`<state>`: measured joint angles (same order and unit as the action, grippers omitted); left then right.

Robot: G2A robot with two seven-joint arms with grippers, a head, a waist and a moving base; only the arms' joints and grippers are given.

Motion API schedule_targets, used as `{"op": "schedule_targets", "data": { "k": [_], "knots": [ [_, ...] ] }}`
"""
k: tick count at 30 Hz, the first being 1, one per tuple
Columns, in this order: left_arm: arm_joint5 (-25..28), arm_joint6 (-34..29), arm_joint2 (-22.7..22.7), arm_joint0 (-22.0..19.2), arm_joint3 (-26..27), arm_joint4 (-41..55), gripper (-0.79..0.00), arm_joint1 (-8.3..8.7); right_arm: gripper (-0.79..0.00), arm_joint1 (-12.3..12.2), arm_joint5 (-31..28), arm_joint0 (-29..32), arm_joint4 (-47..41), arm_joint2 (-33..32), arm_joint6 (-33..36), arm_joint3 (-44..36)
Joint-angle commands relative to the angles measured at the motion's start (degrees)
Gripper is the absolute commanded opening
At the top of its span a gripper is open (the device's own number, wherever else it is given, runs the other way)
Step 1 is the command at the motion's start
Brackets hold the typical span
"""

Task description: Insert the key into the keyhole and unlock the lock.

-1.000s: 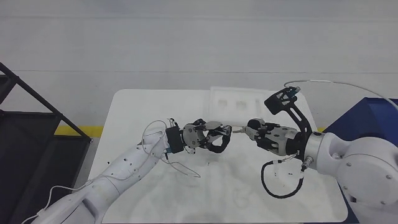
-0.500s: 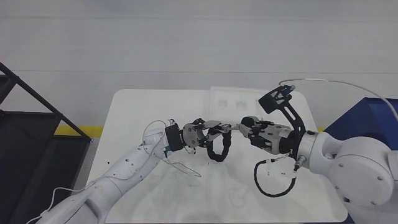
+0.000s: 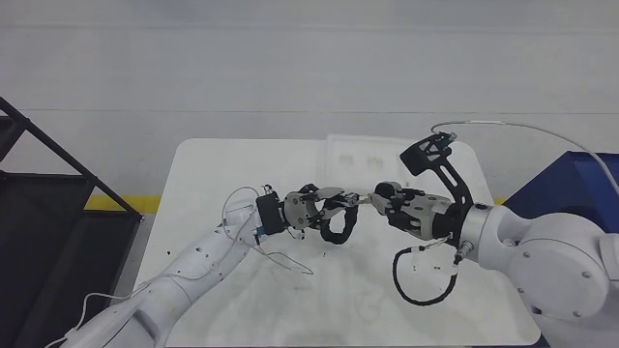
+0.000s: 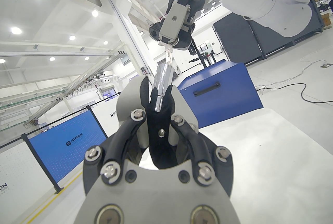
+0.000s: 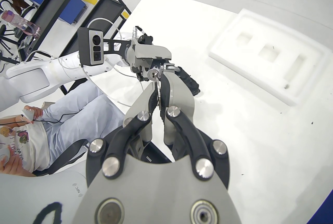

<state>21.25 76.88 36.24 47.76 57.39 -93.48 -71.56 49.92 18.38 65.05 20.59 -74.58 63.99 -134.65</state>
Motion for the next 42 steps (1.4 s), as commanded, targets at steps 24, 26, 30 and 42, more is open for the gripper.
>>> {"op": "schedule_targets", "data": {
  "k": [24, 26, 30, 42],
  "knots": [
    [1.1, -0.1, 1.7, 0.6, -0.3, -1.9, -0.785, -0.86, -0.785, 0.1, 0.4, 0.9, 0.1, -0.2, -2.0, 0.0],
    [1.1, -0.1, 1.8, 0.7, -0.2, -1.9, -0.785, -0.92, -0.785, 0.1, 0.4, 1.0, -0.1, -0.3, -2.2, 0.0],
    [1.3, -0.1, 2.1, 0.8, -0.1, -2.0, -0.785, -1.03, -0.785, 0.1, 0.5, 1.0, 0.1, -0.3, -2.1, 0.0],
    [2.2, -0.2, 2.9, 1.1, -0.1, -2.4, -0.785, -1.27, -0.785, 0.3, 0.7, 0.6, -0.1, 0.2, -3.2, 0.0]
  ]
}}
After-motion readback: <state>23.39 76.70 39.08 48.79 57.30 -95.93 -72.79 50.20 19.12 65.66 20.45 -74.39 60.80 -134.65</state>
